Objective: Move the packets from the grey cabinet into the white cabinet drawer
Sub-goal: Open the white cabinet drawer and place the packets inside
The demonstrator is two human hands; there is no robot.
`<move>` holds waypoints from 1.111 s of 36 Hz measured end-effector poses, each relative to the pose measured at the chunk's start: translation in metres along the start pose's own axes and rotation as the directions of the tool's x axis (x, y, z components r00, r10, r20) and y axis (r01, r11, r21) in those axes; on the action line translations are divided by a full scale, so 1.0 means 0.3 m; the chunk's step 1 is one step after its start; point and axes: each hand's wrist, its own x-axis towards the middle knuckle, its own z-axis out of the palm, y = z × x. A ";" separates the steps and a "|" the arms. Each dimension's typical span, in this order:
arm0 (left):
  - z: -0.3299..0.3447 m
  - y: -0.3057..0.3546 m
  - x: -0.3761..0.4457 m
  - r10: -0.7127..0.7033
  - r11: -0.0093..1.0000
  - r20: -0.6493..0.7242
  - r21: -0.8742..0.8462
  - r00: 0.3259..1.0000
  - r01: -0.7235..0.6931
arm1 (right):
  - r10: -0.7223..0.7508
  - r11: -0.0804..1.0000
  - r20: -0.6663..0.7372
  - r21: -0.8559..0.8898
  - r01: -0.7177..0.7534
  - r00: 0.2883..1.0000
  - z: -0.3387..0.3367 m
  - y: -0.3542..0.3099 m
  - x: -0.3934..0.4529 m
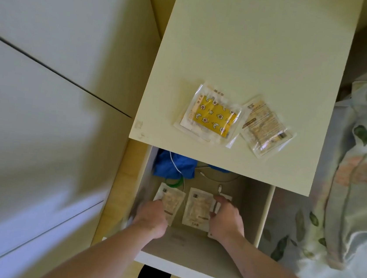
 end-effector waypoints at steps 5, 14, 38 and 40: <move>-0.112 0.062 -0.075 0.102 0.983 -0.097 -0.140 0.990 -0.115 | -0.088 0.995 -0.020 0.053 0.089 0.996 -0.114 -0.030 -0.078; -0.452 0.208 -0.282 0.314 0.842 -0.472 -0.263 0.824 -0.471 | -0.342 0.894 -0.256 0.208 0.397 0.904 -0.391 -0.145 -0.272; -0.677 0.396 -0.103 0.036 0.856 -0.540 -0.418 0.841 -0.305 | -0.121 0.962 -0.491 0.155 0.224 0.863 -0.616 -0.261 -0.049; -0.682 0.392 -0.113 0.028 0.848 -0.565 -0.424 0.824 -0.319 | -0.095 0.952 -0.496 0.210 0.225 0.863 -0.611 -0.242 -0.061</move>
